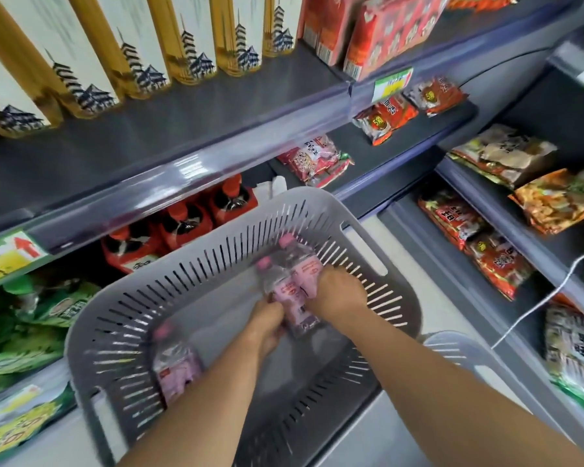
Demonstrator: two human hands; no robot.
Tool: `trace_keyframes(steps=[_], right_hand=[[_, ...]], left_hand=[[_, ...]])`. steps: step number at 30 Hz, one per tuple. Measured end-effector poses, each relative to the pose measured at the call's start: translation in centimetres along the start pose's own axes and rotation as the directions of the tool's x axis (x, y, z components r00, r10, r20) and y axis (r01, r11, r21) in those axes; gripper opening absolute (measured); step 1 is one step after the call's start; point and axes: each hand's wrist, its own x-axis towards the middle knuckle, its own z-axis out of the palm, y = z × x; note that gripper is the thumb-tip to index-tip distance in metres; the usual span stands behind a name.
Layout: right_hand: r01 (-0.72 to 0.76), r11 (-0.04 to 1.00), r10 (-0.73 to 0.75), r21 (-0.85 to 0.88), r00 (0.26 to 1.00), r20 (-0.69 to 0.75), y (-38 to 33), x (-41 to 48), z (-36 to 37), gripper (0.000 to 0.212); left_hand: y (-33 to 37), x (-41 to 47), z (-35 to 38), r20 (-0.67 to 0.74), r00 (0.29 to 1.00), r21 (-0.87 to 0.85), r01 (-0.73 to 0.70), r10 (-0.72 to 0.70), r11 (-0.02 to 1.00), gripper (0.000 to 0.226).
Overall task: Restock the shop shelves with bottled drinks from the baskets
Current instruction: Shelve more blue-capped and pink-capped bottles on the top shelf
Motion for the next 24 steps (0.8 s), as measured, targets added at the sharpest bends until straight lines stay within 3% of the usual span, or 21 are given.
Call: trace_keyframes(steps=[5,9,14,19,22,24], right_hand=[[-0.026,0.979,0.016,0.200,0.999,0.047,0.1,0.1,-0.3,0.049],[-0.049,0.937,0.014,0.346,0.994,0.105,0.4,0.1,-0.6,0.053],[-0.227,0.676,-0.078,0.701,0.924,0.374,0.6,0.0,-0.8,0.074],[-0.305,0.618,-0.167,0.724,0.849,0.501,0.3,-0.8,-0.9,0.066],[-0.296,0.573,-0.228,0.764,0.838,0.496,-0.5,-2.0,-1.8,0.066],[-0.256,0.566,-0.262,0.784,0.846,0.465,-1.3,-3.0,-2.7,0.055]], left_hand=[[0.0,-0.5,-0.7,0.016,0.998,0.015,0.054,-0.054,0.998,0.026],[0.1,-1.0,-1.1,0.060,0.994,-0.086,0.098,-0.093,0.991,0.026],[-0.2,-1.8,-2.6,0.090,0.991,-0.050,0.107,-0.102,0.993,0.016],[0.6,-4.5,-5.6,0.176,0.970,-0.067,0.182,-0.168,0.981,0.023],[1.5,-6.4,-7.2,0.184,0.974,-0.042,0.143,-0.134,0.989,0.030],[2.4,-8.1,-7.8,0.157,0.983,-0.002,0.101,-0.099,0.995,0.026]])
